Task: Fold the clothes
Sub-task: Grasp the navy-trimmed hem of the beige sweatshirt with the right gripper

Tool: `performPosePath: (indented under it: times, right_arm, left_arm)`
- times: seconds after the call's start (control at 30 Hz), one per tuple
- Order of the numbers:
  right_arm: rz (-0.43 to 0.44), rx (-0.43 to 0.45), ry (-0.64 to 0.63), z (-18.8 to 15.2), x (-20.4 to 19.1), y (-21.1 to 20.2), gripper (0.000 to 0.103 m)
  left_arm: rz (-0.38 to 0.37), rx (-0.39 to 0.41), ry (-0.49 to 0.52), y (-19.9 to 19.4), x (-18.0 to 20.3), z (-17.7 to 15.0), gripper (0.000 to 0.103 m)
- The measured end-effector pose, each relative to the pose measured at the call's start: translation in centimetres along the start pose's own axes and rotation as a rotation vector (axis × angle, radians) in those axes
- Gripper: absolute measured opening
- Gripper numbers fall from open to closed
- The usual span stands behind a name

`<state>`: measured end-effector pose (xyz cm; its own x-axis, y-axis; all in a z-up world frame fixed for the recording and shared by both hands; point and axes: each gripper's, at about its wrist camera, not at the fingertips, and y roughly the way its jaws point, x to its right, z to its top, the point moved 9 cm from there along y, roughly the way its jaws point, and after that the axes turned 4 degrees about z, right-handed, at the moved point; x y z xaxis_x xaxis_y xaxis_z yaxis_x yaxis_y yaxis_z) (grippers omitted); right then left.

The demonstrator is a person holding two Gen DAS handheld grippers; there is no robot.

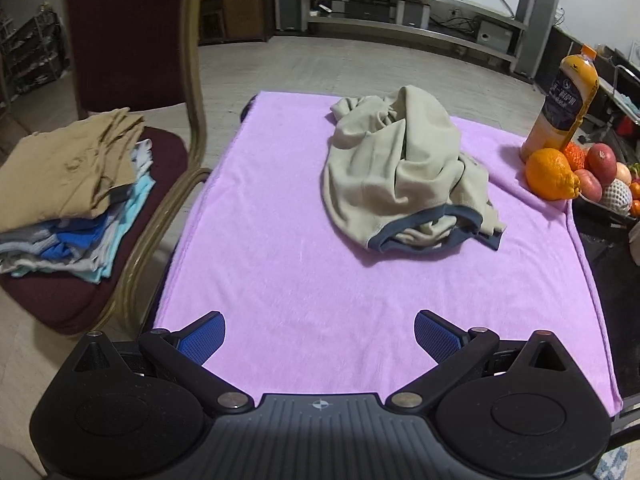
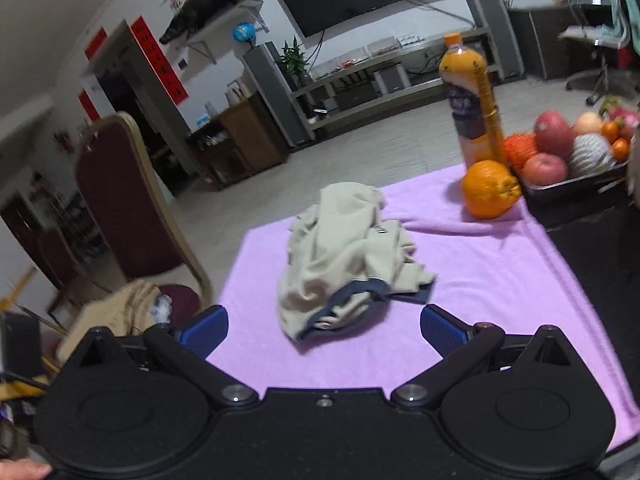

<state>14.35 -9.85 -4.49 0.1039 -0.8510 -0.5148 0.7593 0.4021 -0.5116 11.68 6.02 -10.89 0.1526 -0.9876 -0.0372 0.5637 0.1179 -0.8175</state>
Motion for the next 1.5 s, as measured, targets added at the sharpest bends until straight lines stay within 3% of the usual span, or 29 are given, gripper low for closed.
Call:
performPosePath:
  times: [0.13, 0.2, 0.27, 0.33, 0.4, 0.43, 0.47, 0.63, 0.8, 0.87, 0.93, 1.07, 1.1, 1.13, 1.3, 1.5]
  right_arm:
    - [-0.022, -0.055, 0.059, 1.1, 1.6, 3.5, 0.103]
    - [-0.034, -0.081, 0.083, 1.6, 2.8, 5.5, 0.103]
    - [-0.047, -0.107, 0.107, 2.1, 3.9, 7.5, 0.103]
    - [-0.059, -0.134, 0.132, 2.6, 5.0, 9.5, 0.102]
    - [-0.071, -0.16, 0.156, 3.1, 6.1, 11.4, 0.09]
    - [-0.077, -0.173, 0.168, 3.4, 6.7, 12.4, 0.068]
    - [-0.074, -0.18, 0.181, 3.4, 7.0, 13.3, 0.053]
    - [-0.055, -0.181, 0.263, 3.8, 8.9, 17.4, 0.049]
    - [-0.056, -0.219, 0.346, 3.5, 11.6, 21.4, 0.049]
    - [-0.046, -0.23, 0.375, 2.9, 12.5, 22.7, 0.046]
    - [-0.033, -0.23, 0.396, 2.5, 13.2, 23.8, 0.045]
    - [-0.011, -0.204, 0.385, 2.5, 13.5, 25.5, 0.03]
    - [-0.007, -0.208, 0.373, 2.6, 13.1, 25.7, 0.023]
    - [-0.003, -0.213, 0.361, 2.6, 12.7, 25.8, 0.009]
    - [-0.006, -0.18, 0.255, 4.5, 9.1, 23.2, 0.006]
    - [0.126, 0.022, 0.322, 7.5, 5.4, 9.7, 0.006]
  left_arm:
    - [-0.034, -0.008, -0.017, 1.8, -0.1, 1.6, 0.102]
    - [-0.036, -0.035, -0.018, 3.4, -0.2, 2.5, 0.098]
    - [-0.021, -0.072, -0.022, 5.0, -0.6, 3.0, 0.087]
    - [-0.034, -0.09, -0.02, 6.4, -0.6, 3.4, 0.085]
    - [-0.033, -0.091, -0.036, 7.5, -0.6, 3.9, 0.086]
    - [-0.033, -0.092, -0.044, 8.1, -0.7, 4.2, 0.086]
    - [-0.032, -0.09, -0.05, 8.6, -0.7, 4.4, 0.086]
    - [-0.017, -0.027, -0.033, 10.3, -0.4, 5.7, 0.087]
    - [-0.082, -0.034, -0.06, 11.1, -0.3, 5.7, 0.083]
    - [-0.088, -0.031, -0.073, 11.2, -0.7, 5.3, 0.074]
    - [-0.101, -0.039, -0.093, 11.5, -1.1, 4.8, 0.071]
    - [-0.114, -0.068, -0.127, 11.9, -1.9, 3.6, 0.071]
    - [-0.115, -0.075, -0.129, 11.9, -2.0, 3.2, 0.071]
    - [-0.117, -0.081, -0.131, 11.7, -2.1, 2.8, 0.071]
    - [-0.131, -0.093, -0.143, 10.3, -2.5, 1.3, 0.071]
    - [-0.173, -0.025, -0.128, 6.1, -2.8, 0.4, 0.071]
